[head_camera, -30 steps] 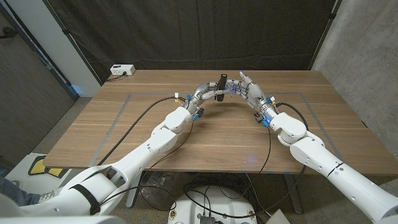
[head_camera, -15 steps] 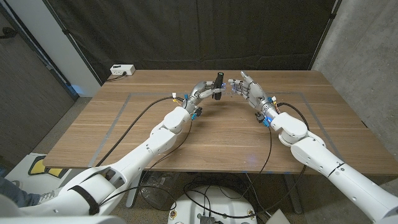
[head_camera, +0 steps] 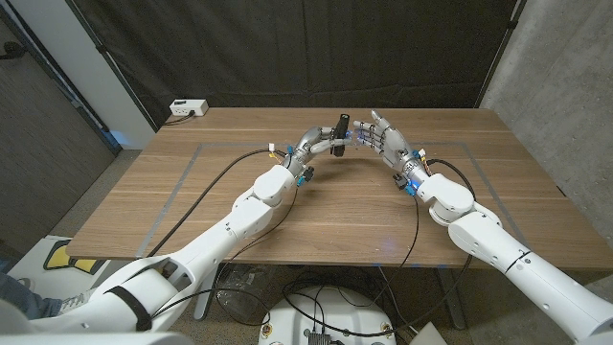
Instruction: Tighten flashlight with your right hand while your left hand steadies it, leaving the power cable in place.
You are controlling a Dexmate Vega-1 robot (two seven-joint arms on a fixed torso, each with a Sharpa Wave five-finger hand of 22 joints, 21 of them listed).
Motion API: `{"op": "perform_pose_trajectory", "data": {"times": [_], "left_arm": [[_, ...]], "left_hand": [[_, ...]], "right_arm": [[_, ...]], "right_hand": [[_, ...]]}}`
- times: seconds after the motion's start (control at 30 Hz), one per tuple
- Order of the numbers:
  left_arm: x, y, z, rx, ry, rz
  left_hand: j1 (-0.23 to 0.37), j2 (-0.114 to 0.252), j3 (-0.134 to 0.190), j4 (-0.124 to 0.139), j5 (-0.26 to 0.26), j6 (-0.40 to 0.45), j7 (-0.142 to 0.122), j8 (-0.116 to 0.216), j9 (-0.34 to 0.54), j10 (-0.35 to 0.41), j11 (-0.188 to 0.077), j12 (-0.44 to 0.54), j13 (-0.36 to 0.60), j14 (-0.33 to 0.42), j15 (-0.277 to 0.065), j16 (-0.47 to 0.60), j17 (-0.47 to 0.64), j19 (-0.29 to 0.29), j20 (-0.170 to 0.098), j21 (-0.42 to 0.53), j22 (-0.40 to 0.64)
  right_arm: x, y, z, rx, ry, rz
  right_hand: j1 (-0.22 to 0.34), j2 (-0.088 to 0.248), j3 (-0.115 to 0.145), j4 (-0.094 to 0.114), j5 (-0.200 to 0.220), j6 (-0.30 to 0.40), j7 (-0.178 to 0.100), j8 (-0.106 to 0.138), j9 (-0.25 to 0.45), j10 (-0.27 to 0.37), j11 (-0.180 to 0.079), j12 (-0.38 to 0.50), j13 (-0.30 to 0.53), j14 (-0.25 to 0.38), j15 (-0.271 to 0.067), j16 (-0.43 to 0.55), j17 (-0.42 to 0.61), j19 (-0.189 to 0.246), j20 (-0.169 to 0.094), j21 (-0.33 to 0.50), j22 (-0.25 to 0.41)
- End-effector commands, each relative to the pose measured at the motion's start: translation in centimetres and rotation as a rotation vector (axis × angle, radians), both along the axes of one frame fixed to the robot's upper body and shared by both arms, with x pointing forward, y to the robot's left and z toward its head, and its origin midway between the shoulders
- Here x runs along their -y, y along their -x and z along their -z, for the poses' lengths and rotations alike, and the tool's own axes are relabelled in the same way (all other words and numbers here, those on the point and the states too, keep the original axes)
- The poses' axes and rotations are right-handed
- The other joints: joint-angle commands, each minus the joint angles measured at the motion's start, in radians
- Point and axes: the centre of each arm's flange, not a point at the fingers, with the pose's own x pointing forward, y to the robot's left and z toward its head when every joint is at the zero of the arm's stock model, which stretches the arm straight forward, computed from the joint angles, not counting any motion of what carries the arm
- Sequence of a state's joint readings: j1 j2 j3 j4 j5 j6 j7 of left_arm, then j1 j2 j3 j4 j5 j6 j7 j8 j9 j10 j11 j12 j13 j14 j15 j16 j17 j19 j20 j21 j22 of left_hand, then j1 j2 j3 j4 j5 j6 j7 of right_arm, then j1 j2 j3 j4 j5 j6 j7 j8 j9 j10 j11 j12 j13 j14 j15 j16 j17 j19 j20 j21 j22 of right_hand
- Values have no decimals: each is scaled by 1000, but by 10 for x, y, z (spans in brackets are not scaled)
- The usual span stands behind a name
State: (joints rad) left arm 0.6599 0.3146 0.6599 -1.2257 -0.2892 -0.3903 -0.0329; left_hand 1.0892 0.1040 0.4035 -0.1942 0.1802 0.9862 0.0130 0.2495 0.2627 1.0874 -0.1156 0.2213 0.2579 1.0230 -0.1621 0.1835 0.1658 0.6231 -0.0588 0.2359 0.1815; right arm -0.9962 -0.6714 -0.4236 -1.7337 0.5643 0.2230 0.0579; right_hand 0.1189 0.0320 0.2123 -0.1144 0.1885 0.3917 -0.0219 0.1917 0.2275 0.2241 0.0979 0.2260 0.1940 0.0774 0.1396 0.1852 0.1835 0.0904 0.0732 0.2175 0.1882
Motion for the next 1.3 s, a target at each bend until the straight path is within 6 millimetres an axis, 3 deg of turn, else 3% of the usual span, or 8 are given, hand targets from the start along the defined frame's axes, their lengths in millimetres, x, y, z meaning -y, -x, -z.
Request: {"op": "perform_pose_trajectory", "data": {"times": [0.03,0.2,0.33,0.47,0.97,1.0,1.17,1.3], "left_arm": [[14,4,0,17,-57,41],[12,1,0,7,-54,37],[10,-1,-1,6,-44,30],[8,-2,-2,5,-36,22],[-1,-5,-2,-15,-8,-20],[-1,-6,-2,-16,-7,-21],[-1,-8,-1,-22,-7,-25],[0,-8,-2,-21,-13,-22]], "left_hand": [[2,13,95,86,5,40,30,6,1,65,-65,1,3,3,-31,-3,3,12,-57,-5,2],[2,14,96,86,5,38,31,6,2,63,-66,0,3,2,-33,-3,3,11,-57,-6,2],[2,14,96,86,5,38,31,6,2,62,-64,0,4,2,-32,-3,3,11,-57,-6,2],[2,13,97,86,5,40,31,7,3,64,-67,1,4,3,-31,-2,3,11,-57,-6,2],[1,13,99,86,5,38,32,6,4,63,-66,0,6,2,-31,-2,3,11,-56,-6,3],[1,13,100,86,5,38,32,6,4,62,-67,0,7,3,-31,-2,3,11,-56,-7,3],[1,13,100,85,5,39,33,7,5,61,-64,0,8,3,-31,-2,3,11,-55,-7,3],[1,13,101,85,5,38,33,6,5,63,-60,1,9,3,-30,-2,3,11,-55,-7,3]], "right_arm": [[-5,-4,2,-8,-4,-9],[-3,-2,2,-1,-9,-4],[-2,0,2,-1,-16,3],[-2,0,2,-1,-18,6],[0,2,-2,7,-17,-2],[0,2,-2,9,-15,-6],[2,3,-4,21,7,-1],[6,5,-3,21,2,11]], "right_hand": [[7,-4,0,-1,-2,-18,-4,-5,0,-9,-2,-1,2,-4,5,-1,4,5,0,0,3],[8,-4,0,-1,-2,-23,-16,-6,-1,-10,-3,-2,2,-5,6,-1,4,5,-1,-1,3],[9,-2,0,-1,-2,15,-42,13,-4,-12,-4,-2,2,-2,6,1,4,6,2,0,3],[8,1,0,0,-2,53,-62,30,-1,-13,-7,-1,2,2,6,3,3,11,24,1,4],[12,8,3,1,-1,106,-76,55,6,-12,-11,1,2,5,5,3,3,15,35,2,4],[12,10,3,1,-1,117,-77,59,8,-11,-12,1,3,5,4,2,3,15,36,2,4],[24,24,9,-1,-1,295,-112,129,20,21,-22,16,3,4,-3,2,2,11,37,-1,5],[32,31,14,-3,-1,350,-131,144,14,52,-33,28,2,12,-10,4,2,7,34,-2,6]]}}
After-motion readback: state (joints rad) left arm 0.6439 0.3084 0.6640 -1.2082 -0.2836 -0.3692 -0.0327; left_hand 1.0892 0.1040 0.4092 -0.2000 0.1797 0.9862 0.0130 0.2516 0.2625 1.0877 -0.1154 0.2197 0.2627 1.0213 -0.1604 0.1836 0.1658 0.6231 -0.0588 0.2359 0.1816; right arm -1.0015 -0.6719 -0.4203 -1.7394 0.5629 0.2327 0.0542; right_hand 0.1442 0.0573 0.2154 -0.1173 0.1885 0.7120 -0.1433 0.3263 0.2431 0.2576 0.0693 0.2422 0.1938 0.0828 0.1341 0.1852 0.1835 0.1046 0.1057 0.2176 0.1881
